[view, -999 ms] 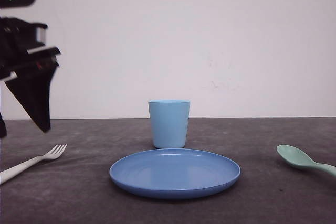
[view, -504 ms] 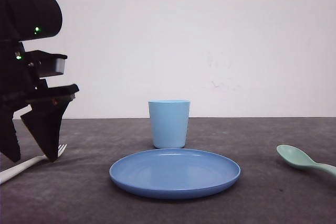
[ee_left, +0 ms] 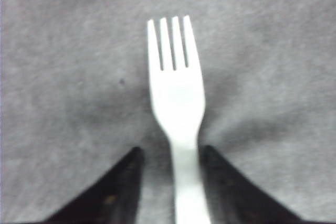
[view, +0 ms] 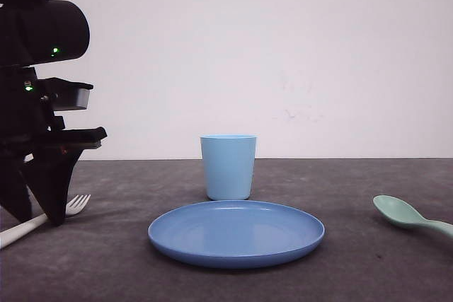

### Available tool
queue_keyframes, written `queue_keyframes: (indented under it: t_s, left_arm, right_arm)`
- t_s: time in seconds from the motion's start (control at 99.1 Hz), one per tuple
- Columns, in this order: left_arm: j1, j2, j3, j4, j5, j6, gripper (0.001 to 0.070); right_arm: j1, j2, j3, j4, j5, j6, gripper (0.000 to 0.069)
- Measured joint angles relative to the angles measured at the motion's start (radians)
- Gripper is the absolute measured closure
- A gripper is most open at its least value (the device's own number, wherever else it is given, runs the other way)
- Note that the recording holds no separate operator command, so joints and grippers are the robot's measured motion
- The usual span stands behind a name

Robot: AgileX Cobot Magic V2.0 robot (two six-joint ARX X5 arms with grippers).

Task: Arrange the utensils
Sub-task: 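Lower the left gripper onto the white fork and close it, then lift the fork with the left gripper and lower it into the blue cup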

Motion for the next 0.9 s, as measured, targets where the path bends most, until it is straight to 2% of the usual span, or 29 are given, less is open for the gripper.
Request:
queue_keyframes:
  t_s: [0.182, 0.535, 0.686, 0.898]
  left_arm:
    - [-0.013, 0.0, 0.0, 0.004, 0.003, 0.0, 0.0664]
    - [-0.014, -0.002, 0.002, 0.003, -0.006, 0.0, 0.0669]
    - [-0.03, -0.055, 0.035, 0.014, -0.01, 0.0, 0.067]
    - [-0.077, -0.164, 0.128, 0.204, 0.093, 0.0, 0.067]
  right_arm:
    - [0.0, 0.0, 0.0, 0.0, 0.0, 0.0, 0.0049]
    - [0.0, 0.0, 0.0, 0.0, 0.0, 0.0, 0.0049]
    - [0.0, 0.0, 0.0, 0.0, 0.0, 0.0, 0.0049]
    - [0.0, 0.0, 0.0, 0.0, 0.0, 0.0, 0.0049]
